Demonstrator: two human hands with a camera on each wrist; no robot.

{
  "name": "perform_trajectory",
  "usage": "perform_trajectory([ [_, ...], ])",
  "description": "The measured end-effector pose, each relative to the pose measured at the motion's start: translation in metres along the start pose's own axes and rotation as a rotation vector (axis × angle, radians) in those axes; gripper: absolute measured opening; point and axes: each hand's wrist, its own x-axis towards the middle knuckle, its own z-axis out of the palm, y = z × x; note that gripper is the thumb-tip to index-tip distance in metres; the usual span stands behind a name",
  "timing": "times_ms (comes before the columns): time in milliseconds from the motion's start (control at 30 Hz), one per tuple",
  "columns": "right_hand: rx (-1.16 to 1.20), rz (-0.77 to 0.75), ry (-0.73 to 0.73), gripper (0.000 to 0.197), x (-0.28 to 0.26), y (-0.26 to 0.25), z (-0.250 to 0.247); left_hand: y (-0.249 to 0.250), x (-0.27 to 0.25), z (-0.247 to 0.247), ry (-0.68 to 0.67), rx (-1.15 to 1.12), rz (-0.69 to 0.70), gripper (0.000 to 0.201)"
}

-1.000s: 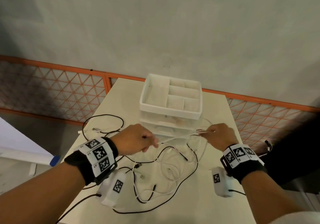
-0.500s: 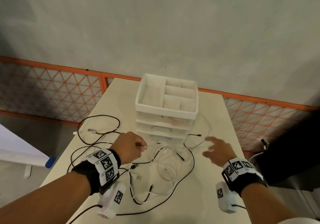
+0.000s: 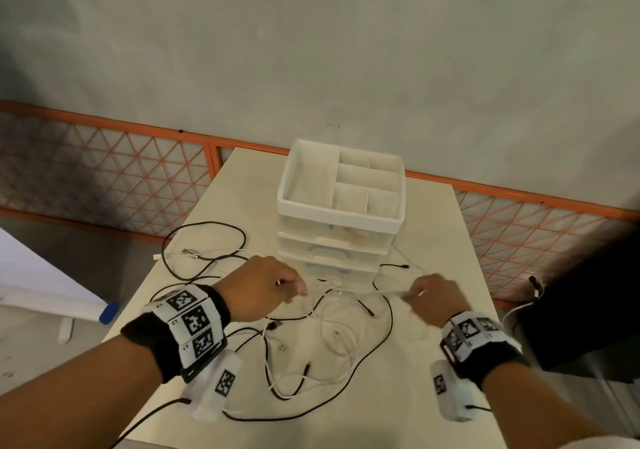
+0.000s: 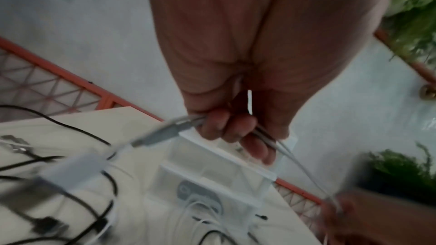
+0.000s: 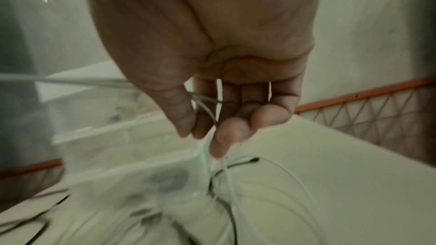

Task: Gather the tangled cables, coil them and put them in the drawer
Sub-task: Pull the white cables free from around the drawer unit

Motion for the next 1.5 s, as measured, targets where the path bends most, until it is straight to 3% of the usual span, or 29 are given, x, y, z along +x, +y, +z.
perform_trajectory([
  [67, 0.11, -0.032, 0.251, 0.014, 0.005, 0.002, -0.02, -0.008, -0.004, 0.004, -0.065, 0.082, -0.062, 0.024],
  [167, 0.355, -0.24, 0.696, 0.011, 0.001, -0.011, -0.034, -0.011, -0.003, 0.018, -0.033, 0.029, -0.14, 0.024],
  [233, 0.397, -0.308, 0.794, 0.015, -0.003, -0.018, -0.029, -0.01, 0.0, 0.024, -0.003, -0.017, -0.188, 0.022],
  [300, 0.375, -0.245, 0.619, 0.037, -0.001, -0.014, -0.016, -0.012, 0.001, 0.026, 0.012, -0.041, -0.216, 0.025],
  [400, 0.114, -0.046, 0.184, 0.071, 0.0, 0.002, 0.007, -0.02, -0.001, 0.026, 0.07, -0.134, -0.258, 0.025],
  [467, 0.051, -0.016, 0.041, 0.082, -0.006, 0.004, 0.018, -0.023, -0.001, 0.025, 0.101, -0.204, -0.29, 0.025],
  [633, 0.139, -0.21, -0.058, 0.073, -0.017, -0.016, 0.041, -0.014, 0.0, 0.026, 0.089, -0.2, -0.213, 0.026],
  [733, 0.049, -0.253, -0.202, 0.028, -0.016, -0.023, 0.056, 0.006, 0.002, 0.016, 0.164, -0.375, -0.092, 0.027],
  [767, 0.034, -0.229, -0.198, 0.017, -0.013, -0.021, 0.057, 0.012, 0.003, 0.008, 0.225, -0.473, -0.065, 0.027],
  [867, 0.082, -0.119, -0.064, 0.021, 0.003, -0.013, 0.046, 0.025, 0.005, -0.021, 0.407, -0.635, 0.012, 0.022],
  [1000, 0.176, -0.05, 0.158, 0.02, 0.021, -0.011, 0.008, 0.027, 0.009, -0.035, 0.482, -0.674, 0.064, 0.023],
  [1067, 0.239, 0.019, 0.228, 0.026, 0.032, -0.008, -0.011, 0.019, 0.012, -0.037, 0.532, -0.727, 0.039, 0.025],
  [1167, 0.367, 0.118, 0.22, 0.046, 0.051, 0.009, -0.028, 0.005, 0.014, -0.045, 0.617, -0.855, -0.013, 0.024],
  [1367, 0.77, 0.021, 0.345, 0.037, 0.066, 0.016, -0.047, -0.011, 0.016, -0.032, 0.53, -0.739, -0.151, 0.022],
  [1433, 0.847, -0.016, 0.383, 0.059, 0.065, 0.011, -0.053, -0.017, 0.018, -0.025, 0.512, -0.697, -0.192, 0.023],
  [1500, 0.741, -0.059, 0.421, 0.076, 0.061, 0.009, -0.056, -0.02, 0.017, -0.02, 0.502, -0.663, -0.22, 0.024],
])
